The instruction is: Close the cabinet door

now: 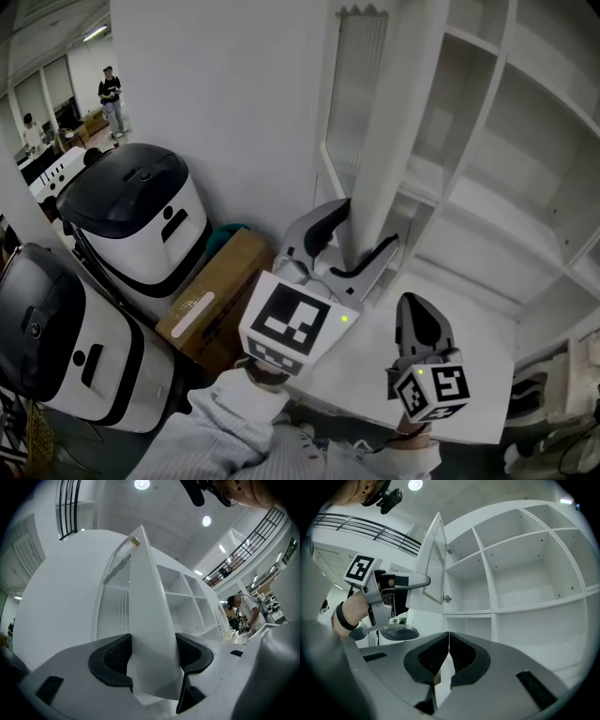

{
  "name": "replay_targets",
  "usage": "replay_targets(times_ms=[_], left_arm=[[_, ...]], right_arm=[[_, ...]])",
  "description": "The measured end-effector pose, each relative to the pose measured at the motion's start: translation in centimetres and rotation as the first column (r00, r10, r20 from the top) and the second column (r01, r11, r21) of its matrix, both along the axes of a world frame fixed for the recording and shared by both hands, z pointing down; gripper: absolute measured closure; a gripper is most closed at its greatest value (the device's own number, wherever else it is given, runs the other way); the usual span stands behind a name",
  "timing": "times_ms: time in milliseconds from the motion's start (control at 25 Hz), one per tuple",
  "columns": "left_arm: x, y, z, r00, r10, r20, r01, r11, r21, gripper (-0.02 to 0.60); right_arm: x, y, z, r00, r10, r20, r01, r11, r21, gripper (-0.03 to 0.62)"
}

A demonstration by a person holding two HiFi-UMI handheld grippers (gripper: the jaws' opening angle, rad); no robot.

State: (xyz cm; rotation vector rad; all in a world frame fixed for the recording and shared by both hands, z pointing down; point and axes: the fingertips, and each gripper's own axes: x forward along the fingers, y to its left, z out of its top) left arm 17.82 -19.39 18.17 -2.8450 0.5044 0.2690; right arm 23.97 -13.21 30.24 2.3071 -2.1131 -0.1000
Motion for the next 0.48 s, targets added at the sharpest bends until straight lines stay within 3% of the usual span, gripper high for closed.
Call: replay_targets(times_ms=[480], left_arm=[[3.0,0.4,-0.2,0.999,-0.027,-0.022,0.027,0.999,0.032,0.276]], right_arm=[[2.1,0.1,0.7,0.998,0.053,0.019,-0.053,0.999,-0.012,0.582]])
